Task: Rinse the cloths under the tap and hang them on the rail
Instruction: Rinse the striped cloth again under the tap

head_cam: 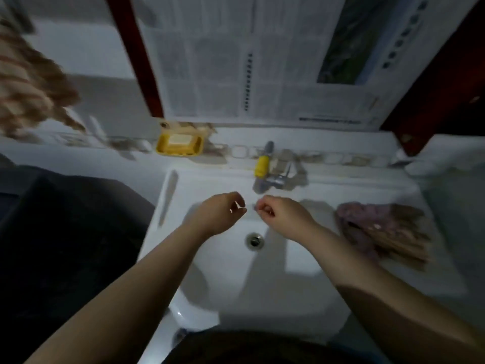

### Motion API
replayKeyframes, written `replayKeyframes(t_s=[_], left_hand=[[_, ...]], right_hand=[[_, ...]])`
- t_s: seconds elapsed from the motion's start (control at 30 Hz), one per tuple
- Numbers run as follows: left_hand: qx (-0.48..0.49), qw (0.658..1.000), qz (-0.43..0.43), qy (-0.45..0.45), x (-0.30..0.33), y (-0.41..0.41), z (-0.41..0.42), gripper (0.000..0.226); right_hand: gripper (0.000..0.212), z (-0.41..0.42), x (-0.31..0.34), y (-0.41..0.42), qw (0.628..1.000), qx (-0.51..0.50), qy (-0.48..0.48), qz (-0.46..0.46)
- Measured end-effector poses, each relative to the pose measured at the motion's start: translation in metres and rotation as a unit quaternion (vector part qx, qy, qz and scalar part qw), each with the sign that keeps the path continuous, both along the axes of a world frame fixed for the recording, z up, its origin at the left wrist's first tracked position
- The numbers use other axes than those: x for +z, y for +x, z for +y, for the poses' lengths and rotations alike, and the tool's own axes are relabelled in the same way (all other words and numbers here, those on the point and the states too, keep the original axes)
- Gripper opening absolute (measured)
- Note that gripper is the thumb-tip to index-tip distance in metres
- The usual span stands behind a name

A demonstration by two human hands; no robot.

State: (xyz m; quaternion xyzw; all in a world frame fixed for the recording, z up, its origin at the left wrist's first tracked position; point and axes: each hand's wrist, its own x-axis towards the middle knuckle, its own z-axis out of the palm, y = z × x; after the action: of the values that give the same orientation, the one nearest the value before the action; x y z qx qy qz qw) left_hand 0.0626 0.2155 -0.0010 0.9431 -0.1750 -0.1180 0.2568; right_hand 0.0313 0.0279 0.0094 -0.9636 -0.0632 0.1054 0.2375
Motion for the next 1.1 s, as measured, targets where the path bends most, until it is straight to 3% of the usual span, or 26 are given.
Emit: replayKeyframes(t_s=[0.13,0.27,0.43,0.5,0.6,0.67,0.83,0.97,1.1], left_hand=[[-0.014,0.997,0.075,0.001,-0.031,-0.013,-0.068,0.018],[0.001,0.992,0.128,-0.011,-0.048,-0.021,-0.116,0.016],[0.005,0.988,0.155,-0.017,-0.062,-0.028,-0.149,0.013],[0.002,0.986,0.165,-0.020,-0.066,-0.028,-0.159,0.013],[-0.003,0.983,0.182,-0.026,-0.070,-0.026,-0.172,0.008],[-0.006,0.980,0.194,-0.035,-0.072,-0.024,-0.180,0.007],[0.018,0.975,0.195,-0.104,-0.064,-0.023,-0.199,0.012],[0.066,0.947,0.213,-0.230,-0.049,-0.024,-0.207,0.017],[0.069,0.913,0.213,-0.340,-0.023,-0.025,-0.201,0.029]], right_hand=[[0.019,-0.093,-0.045,0.000,0.991,-0.086,-0.098,0.026],[0.039,-0.166,-0.063,0.002,0.943,-0.235,-0.230,0.055],[0.081,-0.213,-0.077,-0.022,0.907,-0.336,-0.190,0.168],[0.070,-0.223,-0.084,-0.034,0.908,-0.338,-0.179,0.170],[0.037,-0.234,-0.086,-0.046,0.907,-0.328,-0.248,0.094],[0.030,-0.241,-0.078,-0.047,0.907,-0.313,-0.273,0.069],[0.030,-0.272,-0.033,-0.031,0.893,-0.398,-0.196,0.073],[0.021,-0.266,0.026,-0.028,0.942,-0.320,-0.025,-0.096],[0.011,-0.228,0.073,-0.018,0.944,-0.248,0.131,-0.171]])
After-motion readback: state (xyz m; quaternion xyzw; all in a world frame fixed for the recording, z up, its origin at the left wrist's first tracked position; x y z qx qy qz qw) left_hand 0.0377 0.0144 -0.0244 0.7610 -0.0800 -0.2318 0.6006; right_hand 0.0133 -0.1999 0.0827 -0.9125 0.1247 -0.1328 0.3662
